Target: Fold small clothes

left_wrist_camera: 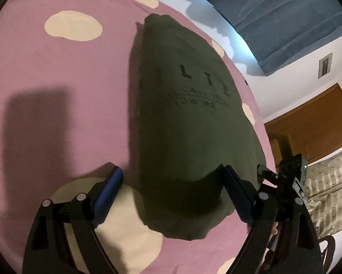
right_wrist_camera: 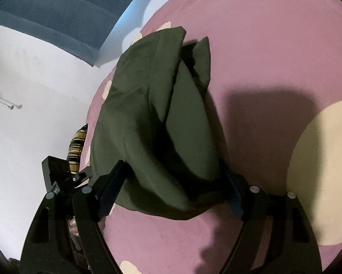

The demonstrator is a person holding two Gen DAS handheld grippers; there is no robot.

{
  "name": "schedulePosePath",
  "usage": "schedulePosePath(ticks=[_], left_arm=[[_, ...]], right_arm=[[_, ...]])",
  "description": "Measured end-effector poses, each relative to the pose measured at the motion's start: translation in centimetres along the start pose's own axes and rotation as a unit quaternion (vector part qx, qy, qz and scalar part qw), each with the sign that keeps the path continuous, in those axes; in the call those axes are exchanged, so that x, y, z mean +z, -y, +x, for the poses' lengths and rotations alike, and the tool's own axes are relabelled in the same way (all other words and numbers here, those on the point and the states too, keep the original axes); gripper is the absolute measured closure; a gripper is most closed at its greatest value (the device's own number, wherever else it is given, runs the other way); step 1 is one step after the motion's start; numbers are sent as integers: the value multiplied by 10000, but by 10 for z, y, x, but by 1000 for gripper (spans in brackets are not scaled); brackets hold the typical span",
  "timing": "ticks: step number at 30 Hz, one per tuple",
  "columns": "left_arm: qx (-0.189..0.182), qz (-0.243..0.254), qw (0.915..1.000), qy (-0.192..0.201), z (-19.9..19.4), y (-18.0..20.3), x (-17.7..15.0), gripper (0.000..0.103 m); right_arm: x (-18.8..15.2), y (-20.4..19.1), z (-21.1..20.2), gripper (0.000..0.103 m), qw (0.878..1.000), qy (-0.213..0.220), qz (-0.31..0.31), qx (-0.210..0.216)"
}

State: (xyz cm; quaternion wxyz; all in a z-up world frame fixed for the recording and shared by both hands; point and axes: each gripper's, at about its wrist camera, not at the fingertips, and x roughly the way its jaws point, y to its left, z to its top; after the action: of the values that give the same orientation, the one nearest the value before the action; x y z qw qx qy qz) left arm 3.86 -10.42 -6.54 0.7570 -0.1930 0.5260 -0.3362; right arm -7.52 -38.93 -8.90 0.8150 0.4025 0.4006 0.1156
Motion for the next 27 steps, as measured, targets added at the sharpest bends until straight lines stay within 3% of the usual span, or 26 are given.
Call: schedulePosePath(ticks=[3,5,9,10,12,13,14,17,21,23,27], left_arm=[[-128,260,9996,5,-4,4,0,16],[32,484,9988,-6,-1,9,-2,16],[-213,154,9991,-332,20,-4,0,15],[-227,275,9990,-276,20,-1,1,16],[-105,481,9985,-249,19,5,1,26],[79,597,9978,-269,19,8,0,31],[141,649,9974,-268,19,9,0,36],[294,754,9964,-266,12,17,2,44],[356,704,9963,-333,2,19,4,46],[448,815,9948,-406,8,16,1,46],[493,932,9939,-317,13,12,-2,44]], right_arm=[[1,3,-4,23,9999,137,51,-59],[0,5,-3,23,9999,130,62,-30],[1,2,9,21,9999,15,-89,91],[1,0,12,23,9999,-25,-132,88],[1,-3,15,46,9998,-67,-175,24],[0,-2,19,66,9994,-243,-85,241],[-1,2,23,71,9982,-341,95,481],[-5,-5,21,76,9983,-254,86,525],[-15,-19,13,77,9981,-172,-42,598],[-18,-15,18,77,9981,-258,-93,544],[-13,12,33,77,9942,-382,370,932]])
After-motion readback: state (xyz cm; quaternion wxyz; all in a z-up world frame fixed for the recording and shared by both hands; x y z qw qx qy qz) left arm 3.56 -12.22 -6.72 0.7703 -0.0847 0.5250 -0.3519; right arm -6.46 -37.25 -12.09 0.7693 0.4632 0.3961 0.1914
